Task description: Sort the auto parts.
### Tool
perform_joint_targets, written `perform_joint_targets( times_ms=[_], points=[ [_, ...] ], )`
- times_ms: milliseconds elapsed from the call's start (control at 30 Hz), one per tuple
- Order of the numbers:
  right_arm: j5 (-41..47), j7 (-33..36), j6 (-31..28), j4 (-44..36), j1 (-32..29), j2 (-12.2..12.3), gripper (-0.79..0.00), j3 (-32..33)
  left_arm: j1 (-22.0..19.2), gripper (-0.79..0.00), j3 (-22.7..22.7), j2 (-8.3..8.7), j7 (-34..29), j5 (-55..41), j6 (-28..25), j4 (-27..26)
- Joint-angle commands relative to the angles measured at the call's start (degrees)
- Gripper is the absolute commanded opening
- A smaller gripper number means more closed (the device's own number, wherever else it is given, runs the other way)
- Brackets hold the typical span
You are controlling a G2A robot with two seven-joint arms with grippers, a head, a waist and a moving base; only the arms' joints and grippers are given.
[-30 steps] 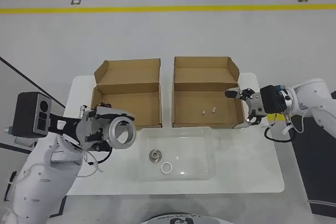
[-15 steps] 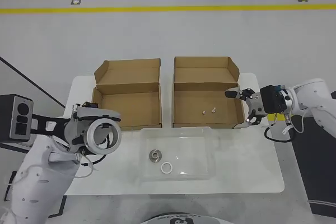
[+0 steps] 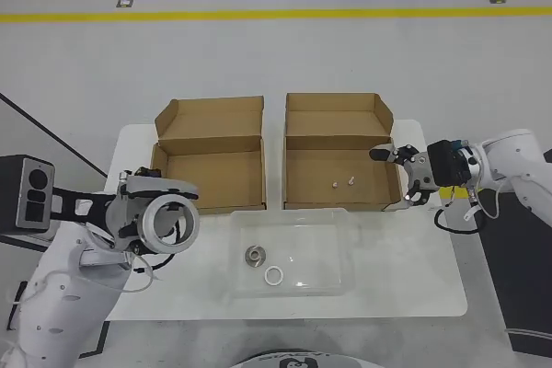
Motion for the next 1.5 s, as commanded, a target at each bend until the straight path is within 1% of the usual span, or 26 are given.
perform_joint_targets(
  times_ms=[0,67,133,200,267,333,467,533,667,767,933,1033,1267,1467],
  points=[
    [0.00,0.00,0.00,0.00,0.00,0.00,0.000,0.00,-0.02,-0.785,-0.07,-0.11,-0.18,-0.66,1.63,-0.13],
    [0.00,0.00,0.00,0.00,0.00,0.00,0.000,0.00,-1.04,-0.785,0.32,-0.37,-1.32,-1.81,4.61,-0.16],
    [0.00,0.00,0.00,0.00,0.00,0.00,0.000,0.00,-2.77,-0.785,1.01,-0.60,-3.63,-2.22,7.03,0.98],
    [0.00,0.00,0.00,0.00,0.00,0.00,0.000,0.00,-4.64,-0.785,1.69,-0.74,-7.94,-1.18,10.03,3.10],
    [0.00,0.00,0.00,0.00,0.00,0.00,0.000,0.00,-6.82,-0.785,2.45,-0.72,-14.11,1.26,11.44,4.90],
    [0.00,0.00,0.00,0.00,0.00,0.00,0.000,0.00,-8.56,-0.785,3.31,-0.79,-18.16,1.61,12.14,6.91],
    [0.00,0.00,0.00,0.00,0.00,0.00,0.000,0.00,-11.92,-0.785,4.69,-0.63,-28.80,4.26,12.15,9.88],
    [0.00,0.00,0.00,0.00,0.00,0.00,0.000,0.00,-13.41,-0.785,5.38,-0.48,-34.15,5.31,11.14,10.59],
    [0.00,0.00,0.00,0.00,0.00,0.00,0.000,0.00,-15.88,-0.785,7.26,-0.33,-42.26,5.93,9.24,12.37],
    [0.00,0.00,0.00,0.00,0.00,0.00,0.000,0.00,-17.85,-0.785,9.32,-0.49,-45.96,6.42,9.17,13.32],
    [0.00,0.00,0.00,0.00,0.00,0.00,0.000,0.00,-21.43,-0.785,13.92,-1.32,-50.23,9.02,13.13,15.22],
    [0.00,0.00,0.00,0.00,0.00,0.00,0.000,0.00,-24.20,-0.785,16.54,-1.89,-51.65,11.50,13.79,16.95],
    [0.00,0.00,0.00,0.00,0.00,0.00,0.000,0.00,-31.04,-0.785,22.72,-3.43,-53.69,18.43,13.47,22.47],
    [0.00,0.00,0.00,0.00,0.00,0.00,0.000,0.00,-35.81,-0.785,26.70,-4.50,-56.91,22.99,11.92,29.08]
  ],
)
